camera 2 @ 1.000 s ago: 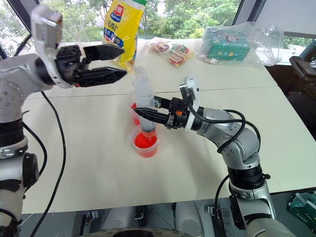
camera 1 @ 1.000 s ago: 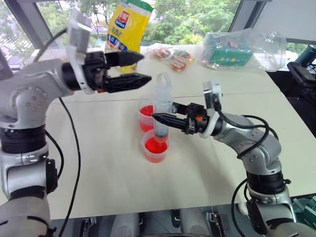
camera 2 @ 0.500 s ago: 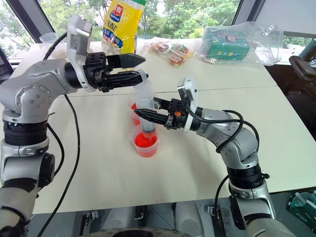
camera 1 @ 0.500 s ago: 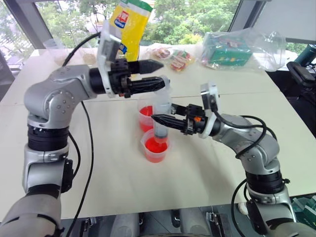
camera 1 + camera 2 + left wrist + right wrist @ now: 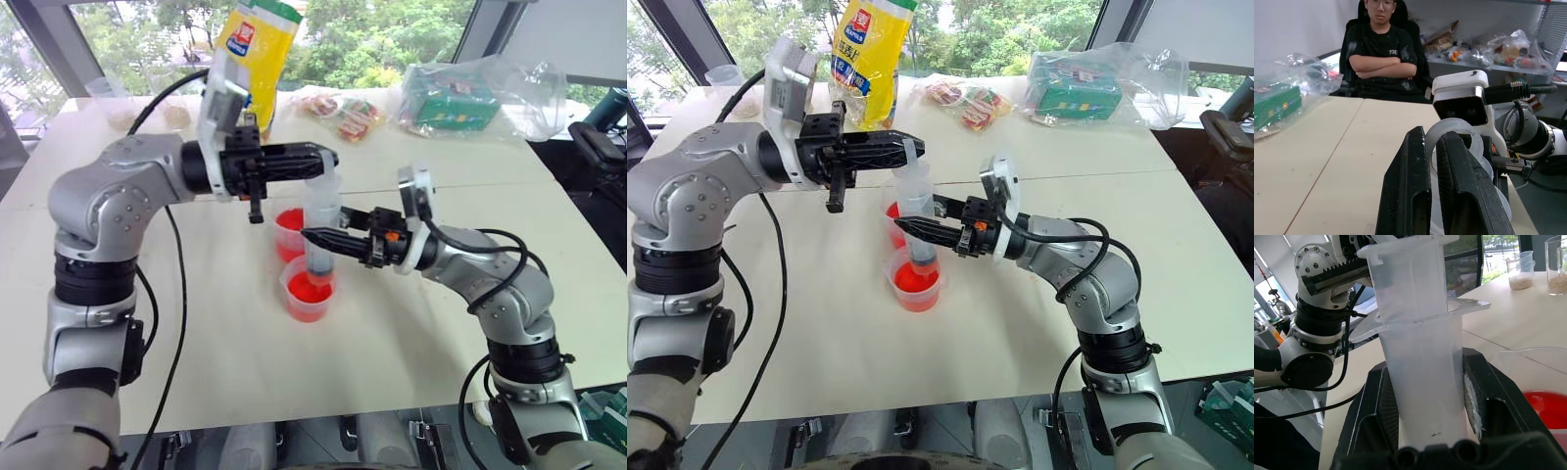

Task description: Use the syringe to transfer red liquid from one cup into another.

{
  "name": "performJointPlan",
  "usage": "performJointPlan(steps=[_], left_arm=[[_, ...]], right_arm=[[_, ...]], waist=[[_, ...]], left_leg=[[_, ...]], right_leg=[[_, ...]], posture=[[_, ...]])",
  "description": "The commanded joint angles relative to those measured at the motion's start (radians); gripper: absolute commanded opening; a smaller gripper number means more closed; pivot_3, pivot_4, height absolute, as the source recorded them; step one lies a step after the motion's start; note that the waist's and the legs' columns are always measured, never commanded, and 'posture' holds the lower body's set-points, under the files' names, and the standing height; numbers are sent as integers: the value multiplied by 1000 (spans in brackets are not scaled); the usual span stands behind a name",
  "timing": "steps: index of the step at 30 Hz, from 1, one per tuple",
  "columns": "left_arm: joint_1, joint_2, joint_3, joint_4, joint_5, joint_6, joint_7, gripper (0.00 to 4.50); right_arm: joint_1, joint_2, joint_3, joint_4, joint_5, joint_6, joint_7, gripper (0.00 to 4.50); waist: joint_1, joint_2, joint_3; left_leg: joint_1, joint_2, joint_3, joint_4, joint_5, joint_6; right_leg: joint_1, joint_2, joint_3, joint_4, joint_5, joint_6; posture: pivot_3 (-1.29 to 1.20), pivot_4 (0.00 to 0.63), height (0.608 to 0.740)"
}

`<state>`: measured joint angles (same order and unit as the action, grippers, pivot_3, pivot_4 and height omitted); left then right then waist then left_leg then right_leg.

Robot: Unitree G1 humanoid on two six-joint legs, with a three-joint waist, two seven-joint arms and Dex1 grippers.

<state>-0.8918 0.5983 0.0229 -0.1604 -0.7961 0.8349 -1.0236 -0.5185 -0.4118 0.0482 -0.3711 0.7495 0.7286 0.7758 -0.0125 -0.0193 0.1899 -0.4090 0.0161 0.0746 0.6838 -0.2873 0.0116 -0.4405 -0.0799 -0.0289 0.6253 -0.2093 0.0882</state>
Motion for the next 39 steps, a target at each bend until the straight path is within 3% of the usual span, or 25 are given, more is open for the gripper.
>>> performJointPlan(steps=[1, 12, 25, 28, 35, 39], left_arm=[[25, 12, -25, -59, -13, 11, -32, 90], [101, 58, -5, -138, -47, 52, -29, 90], [127, 114, 11, -139, -52, 52, -33, 90], [115, 134, 28, -114, -42, 45, -25, 1038], [96, 202, 107, -63, -41, 41, -12, 4460], [122, 238, 156, -57, -55, 45, -4, 4460]], right_arm=[[-69, 8, -63, -42, 48, -10, -29, 1431], [-156, 25, -136, -71, 204, 64, -126, 1431], [-148, 19, -130, -63, 224, 62, -139, 1431], [-128, 23, -116, -67, 212, 60, -136, 1431], [-81, 17, -80, -61, 180, 53, -112, 1431], [-80, 12, -80, -56, 186, 52, -110, 1431]], waist=[[0, 0, 0], [0, 0, 0], [0, 0, 0], [-1, 0, 0], [-1, -1, 0], [-4, -1, 0]], left_leg=[[0, 0, 0, 0, 0, 0], [0, 0, 0, 0, 0, 0], [0, 0, 0, 0, 0, 0], [0, 0, 0, 0, 0, 0], [0, 0, 0, 0, 0, 0], [0, 1, 0, 0, 0, 0]], right_leg=[[0, 0, 0, 0, 0, 0], [0, 0, 0, 0, 0, 0], [0, 0, 0, 0, 0, 0], [0, 0, 0, 0, 0, 0], [0, 0, 0, 0, 0, 0], [-1, 0, 0, 0, 0, 0]], posture=[[0, 150, 740], [0, 150, 740], [0, 150, 740], [0, 150, 740], [0, 150, 740], [0, 150, 740]])
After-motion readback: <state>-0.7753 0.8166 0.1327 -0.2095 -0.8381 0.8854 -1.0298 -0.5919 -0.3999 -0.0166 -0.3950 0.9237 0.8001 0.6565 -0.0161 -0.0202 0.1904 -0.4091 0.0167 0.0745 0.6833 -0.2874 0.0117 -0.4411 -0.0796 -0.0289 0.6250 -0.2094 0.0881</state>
